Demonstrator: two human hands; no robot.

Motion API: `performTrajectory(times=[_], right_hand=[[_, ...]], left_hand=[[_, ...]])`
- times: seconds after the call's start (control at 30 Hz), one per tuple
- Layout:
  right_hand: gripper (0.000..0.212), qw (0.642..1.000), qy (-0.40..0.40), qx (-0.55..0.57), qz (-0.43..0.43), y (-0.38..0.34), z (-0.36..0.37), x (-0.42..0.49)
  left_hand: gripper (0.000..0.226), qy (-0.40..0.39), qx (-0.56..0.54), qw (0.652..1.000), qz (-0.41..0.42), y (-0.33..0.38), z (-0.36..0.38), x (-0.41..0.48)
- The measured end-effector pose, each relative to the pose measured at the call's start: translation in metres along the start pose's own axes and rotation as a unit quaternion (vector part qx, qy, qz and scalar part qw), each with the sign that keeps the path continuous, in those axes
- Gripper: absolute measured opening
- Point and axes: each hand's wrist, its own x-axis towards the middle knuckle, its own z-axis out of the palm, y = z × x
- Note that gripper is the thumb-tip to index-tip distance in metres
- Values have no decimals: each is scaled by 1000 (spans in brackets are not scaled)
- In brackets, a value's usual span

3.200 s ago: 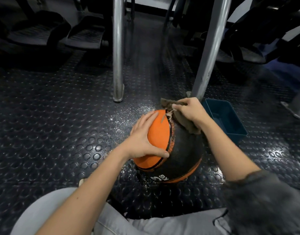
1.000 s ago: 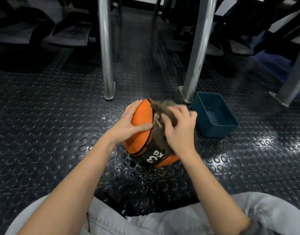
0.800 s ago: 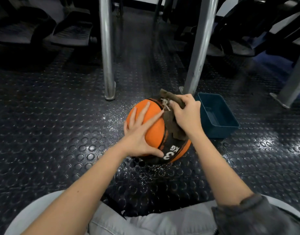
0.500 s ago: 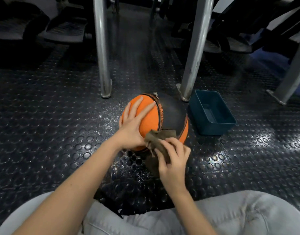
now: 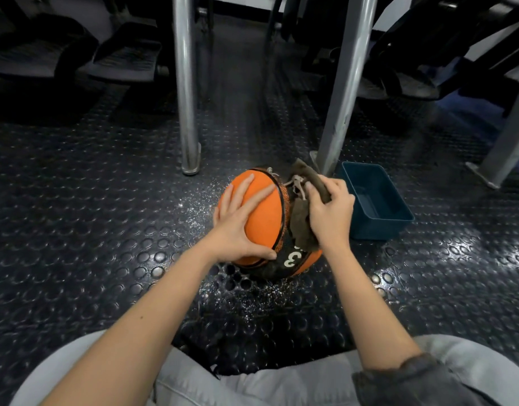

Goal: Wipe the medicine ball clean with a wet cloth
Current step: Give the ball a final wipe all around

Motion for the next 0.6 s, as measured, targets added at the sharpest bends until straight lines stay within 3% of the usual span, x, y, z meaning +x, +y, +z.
performTrajectory(times=[0.17,0.33,0.47,0.53,0.6], right_hand=[[23,985,66,70,143,30,-16,-6],[26,926,56,183,326,58,-17,-15],[27,937,49,181,295,45,-9,-35],[25,950,56,166,259,32,-7,-51],[24,966,63,131,214,18,-6,-72]], left_hand=[[112,-14,14,1000,23,6,7,-1],[94,15,-34,999,25,-8,-3,-7],[45,195,-206,957,-60,11,-13,-4],[37,260,-222,931,-129,27,-14,6],[47,266,-172,923,-216,36,-12,12]])
